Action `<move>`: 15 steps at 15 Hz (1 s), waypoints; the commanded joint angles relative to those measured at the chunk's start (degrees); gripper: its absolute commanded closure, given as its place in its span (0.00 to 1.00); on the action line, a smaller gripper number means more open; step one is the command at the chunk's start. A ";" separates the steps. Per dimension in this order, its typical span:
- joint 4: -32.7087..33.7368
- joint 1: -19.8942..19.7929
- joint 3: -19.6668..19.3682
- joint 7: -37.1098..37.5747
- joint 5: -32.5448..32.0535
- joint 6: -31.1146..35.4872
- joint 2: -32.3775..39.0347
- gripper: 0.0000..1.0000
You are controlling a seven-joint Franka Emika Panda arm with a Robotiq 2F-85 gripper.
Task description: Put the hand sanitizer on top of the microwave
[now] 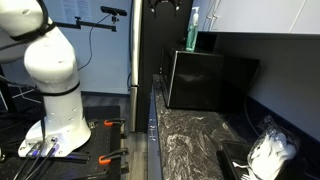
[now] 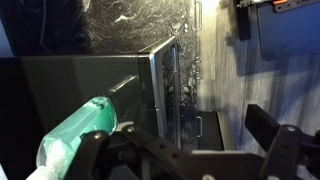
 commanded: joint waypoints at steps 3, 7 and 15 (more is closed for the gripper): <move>-1.32 0.39 -1.20 0.38 -0.06 0.89 -0.18 0.00; -7.80 -0.66 -3.72 1.72 0.71 3.05 -2.64 0.00; -18.32 -2.51 -6.37 12.05 1.96 3.74 -10.18 0.00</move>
